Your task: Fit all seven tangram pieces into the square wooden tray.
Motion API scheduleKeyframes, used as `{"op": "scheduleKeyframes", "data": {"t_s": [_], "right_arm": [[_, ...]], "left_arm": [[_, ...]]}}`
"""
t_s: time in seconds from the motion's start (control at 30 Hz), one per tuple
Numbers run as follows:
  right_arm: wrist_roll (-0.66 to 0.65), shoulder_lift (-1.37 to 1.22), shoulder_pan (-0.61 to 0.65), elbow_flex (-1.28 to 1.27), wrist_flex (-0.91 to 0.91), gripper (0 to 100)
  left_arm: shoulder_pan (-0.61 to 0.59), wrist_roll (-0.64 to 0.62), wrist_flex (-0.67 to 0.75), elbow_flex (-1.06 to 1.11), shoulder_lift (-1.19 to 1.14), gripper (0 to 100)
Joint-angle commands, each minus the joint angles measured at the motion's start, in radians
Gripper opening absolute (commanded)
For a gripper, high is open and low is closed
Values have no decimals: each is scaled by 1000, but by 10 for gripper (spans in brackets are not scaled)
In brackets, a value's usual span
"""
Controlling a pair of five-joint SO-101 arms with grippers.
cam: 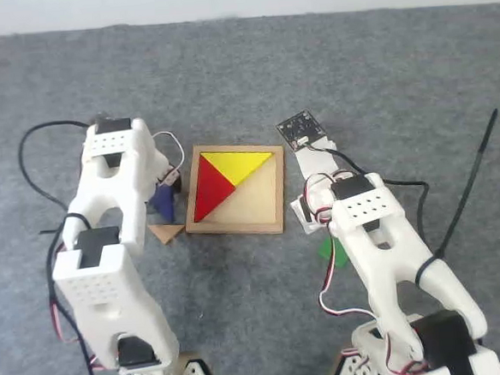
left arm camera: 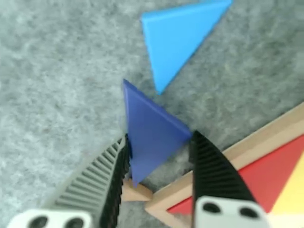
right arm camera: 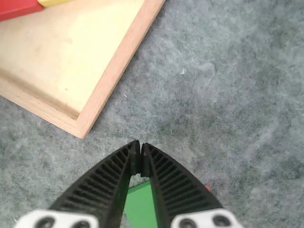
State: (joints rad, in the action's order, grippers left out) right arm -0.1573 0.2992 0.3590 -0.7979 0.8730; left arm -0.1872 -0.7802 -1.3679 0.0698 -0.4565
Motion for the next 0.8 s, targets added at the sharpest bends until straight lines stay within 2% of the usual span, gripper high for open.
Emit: {"op": "scheduleKeyframes", "data": {"t_s": [0.0,0.27,0.47,0.6,0.77], "right_arm": [[-14,51,4,5,-13,9],[-14,51,4,5,-13,9],[-14,51,4,5,-13,10],[-14,51,4,5,-13,10],[-20,62,4,5,-5,12]], "left_arm": [[-5,-3,-69,-62,14,184],[-3,25,-126,-111,14,184],[-11,20,-106,-108,9,184],[-15,-68,-94,-93,8,184],[-51,-43,-152,-97,86,184]]}}
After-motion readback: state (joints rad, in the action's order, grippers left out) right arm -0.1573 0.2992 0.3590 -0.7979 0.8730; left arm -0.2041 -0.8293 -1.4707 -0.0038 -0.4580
